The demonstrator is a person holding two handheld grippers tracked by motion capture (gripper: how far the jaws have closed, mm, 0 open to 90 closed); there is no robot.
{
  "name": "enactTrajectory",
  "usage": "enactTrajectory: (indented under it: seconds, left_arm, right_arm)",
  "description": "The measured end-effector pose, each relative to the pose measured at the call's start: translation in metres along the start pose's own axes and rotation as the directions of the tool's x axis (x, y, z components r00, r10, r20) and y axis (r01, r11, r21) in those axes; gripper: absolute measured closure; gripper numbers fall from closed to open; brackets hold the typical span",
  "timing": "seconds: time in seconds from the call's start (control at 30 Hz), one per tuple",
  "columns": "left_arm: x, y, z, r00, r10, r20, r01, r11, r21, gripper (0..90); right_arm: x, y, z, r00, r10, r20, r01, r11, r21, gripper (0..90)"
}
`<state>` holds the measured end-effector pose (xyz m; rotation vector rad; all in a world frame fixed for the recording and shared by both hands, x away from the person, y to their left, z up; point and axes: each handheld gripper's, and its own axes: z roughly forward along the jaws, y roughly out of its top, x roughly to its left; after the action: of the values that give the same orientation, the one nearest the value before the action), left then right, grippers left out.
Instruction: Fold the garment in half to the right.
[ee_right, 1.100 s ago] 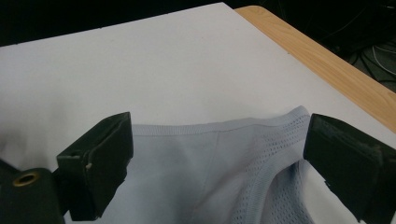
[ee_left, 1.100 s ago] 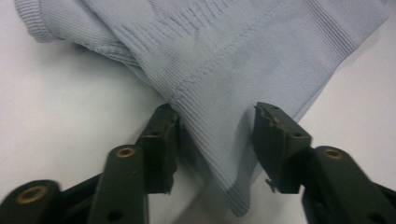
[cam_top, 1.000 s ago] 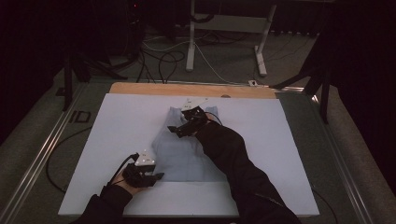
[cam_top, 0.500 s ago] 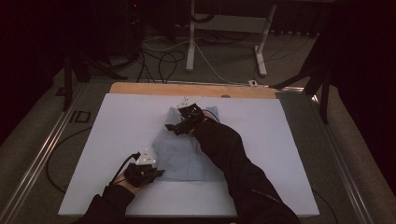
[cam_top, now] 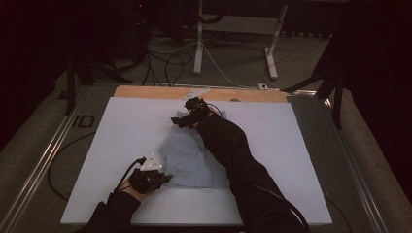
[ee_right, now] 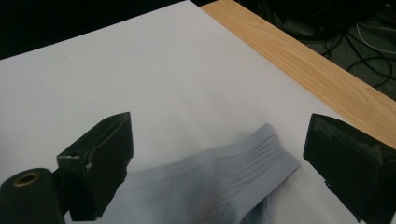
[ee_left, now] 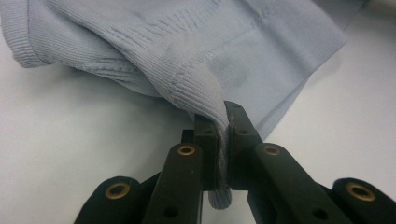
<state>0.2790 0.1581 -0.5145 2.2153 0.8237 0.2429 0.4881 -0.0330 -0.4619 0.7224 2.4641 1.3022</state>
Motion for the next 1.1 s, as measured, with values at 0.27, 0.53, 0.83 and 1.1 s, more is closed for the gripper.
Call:
enactTrajectory:
  seconds: [0.27,0.53,0.83,1.1]
  left_arm:
    - [-0.001,0.0,-0.001,1.0,0.0,-0.002,0.0,1.0,-0.007,86.5]
    - [0.0,0.0,-0.002,1.0,0.003,0.0,-0.003,0.9999,-0.015,86.5]
    - [0.0,-0.001,-0.002,1.0,0.003,0.0,-0.003,0.9999,-0.016,86.4]
    - [0.0,-0.001,-0.001,1.0,0.005,0.003,-0.005,0.9999,-0.015,86.4]
  right_arm:
    - [-0.009,0.011,0.021,0.9984,0.053,0.02,-0.054,0.997,0.046,10.9]
    - [-0.014,0.013,0.046,0.983,0.131,0.129,-0.147,0.981,0.125,11.1]
    - [-0.022,0.016,0.062,0.9532,0.227,0.199,-0.259,0.954,0.153,25.6]
    - [-0.021,0.015,0.077,0.9426,0.191,0.273,-0.253,0.944,0.212,47.1]
